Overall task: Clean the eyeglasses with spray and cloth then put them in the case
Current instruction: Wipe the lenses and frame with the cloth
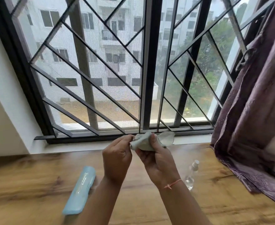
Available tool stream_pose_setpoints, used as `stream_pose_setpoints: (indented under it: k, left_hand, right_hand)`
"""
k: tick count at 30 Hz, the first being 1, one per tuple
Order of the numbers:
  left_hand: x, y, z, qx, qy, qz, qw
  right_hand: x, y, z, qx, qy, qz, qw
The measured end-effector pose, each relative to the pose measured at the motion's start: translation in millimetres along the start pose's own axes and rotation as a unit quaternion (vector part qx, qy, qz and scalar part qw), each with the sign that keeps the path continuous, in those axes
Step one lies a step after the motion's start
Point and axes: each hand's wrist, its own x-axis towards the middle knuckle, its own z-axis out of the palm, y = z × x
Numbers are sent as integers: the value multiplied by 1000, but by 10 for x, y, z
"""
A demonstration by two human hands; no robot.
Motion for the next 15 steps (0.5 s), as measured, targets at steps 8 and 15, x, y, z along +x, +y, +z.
stream_pose_setpoints:
  k: [8,15]
  left_hand:
    - [-9,-65,-22,1,-4,-6,1000]
    - [-65,-11,19,7,-2,33,999]
  right_hand:
    - [-16,50,-37,-71,-59,-12,996]
    - [75,106,-17,-67,24,-52,996]
